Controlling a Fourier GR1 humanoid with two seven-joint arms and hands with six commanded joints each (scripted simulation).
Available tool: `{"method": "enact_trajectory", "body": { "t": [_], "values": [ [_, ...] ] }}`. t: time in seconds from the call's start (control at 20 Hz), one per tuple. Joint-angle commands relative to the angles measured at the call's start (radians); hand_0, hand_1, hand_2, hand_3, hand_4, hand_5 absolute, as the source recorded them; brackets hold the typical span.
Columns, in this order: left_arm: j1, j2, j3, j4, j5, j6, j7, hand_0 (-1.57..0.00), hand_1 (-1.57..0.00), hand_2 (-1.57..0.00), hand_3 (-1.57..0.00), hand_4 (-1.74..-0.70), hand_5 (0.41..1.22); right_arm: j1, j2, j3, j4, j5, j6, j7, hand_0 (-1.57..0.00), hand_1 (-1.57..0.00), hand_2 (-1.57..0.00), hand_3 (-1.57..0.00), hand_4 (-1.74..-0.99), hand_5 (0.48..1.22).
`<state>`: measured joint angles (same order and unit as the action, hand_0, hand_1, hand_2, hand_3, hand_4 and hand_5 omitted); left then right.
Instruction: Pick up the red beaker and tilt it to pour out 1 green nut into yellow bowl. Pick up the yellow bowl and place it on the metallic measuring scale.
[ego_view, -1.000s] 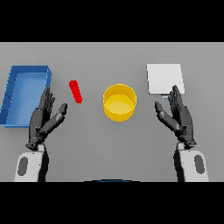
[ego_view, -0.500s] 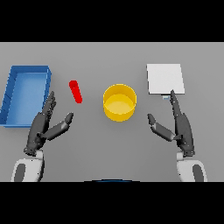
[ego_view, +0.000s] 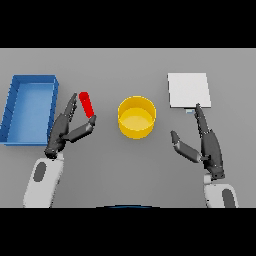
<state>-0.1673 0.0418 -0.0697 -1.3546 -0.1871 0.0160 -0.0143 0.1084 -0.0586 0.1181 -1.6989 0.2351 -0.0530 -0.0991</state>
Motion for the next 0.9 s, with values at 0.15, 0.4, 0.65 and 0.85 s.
{"method": "enact_trajectory", "body": {
  "t": [0.15,0.4,0.65,0.85],
  "values": [
    [-0.081,0.001,0.034,0.112,0.004,0.014,-0.048,0.00,0.00,0.00,0.00,-1.27,0.677,-0.003,-0.012,-0.004,-0.005,0.008,-0.003,0.009,0.00,0.00,0.00,0.00,-1.268,0.635],
    [-0.175,0.003,0.053,0.226,-0.004,0.018,-0.057,0.00,0.00,0.00,0.00,-1.30,0.689,0.002,-0.006,0.001,-0.005,0.005,0.002,0.010,0.00,0.00,0.00,0.00,-1.270,0.642],
    [-0.233,-0.005,0.064,0.300,-0.011,0.031,-0.059,0.00,0.00,0.00,0.00,-1.29,0.683,-0.003,-0.002,-0.006,0.008,-0.001,0.000,0.013,0.00,0.00,0.00,0.00,-1.269,0.642],
    [-0.281,-0.009,0.080,0.352,0.004,0.020,-0.084,0.00,0.00,0.00,0.00,-1.31,0.688,0.004,0.001,-0.003,-0.004,-0.002,-0.002,0.013,0.00,0.00,0.00,0.00,-1.269,0.640]
  ]
}}
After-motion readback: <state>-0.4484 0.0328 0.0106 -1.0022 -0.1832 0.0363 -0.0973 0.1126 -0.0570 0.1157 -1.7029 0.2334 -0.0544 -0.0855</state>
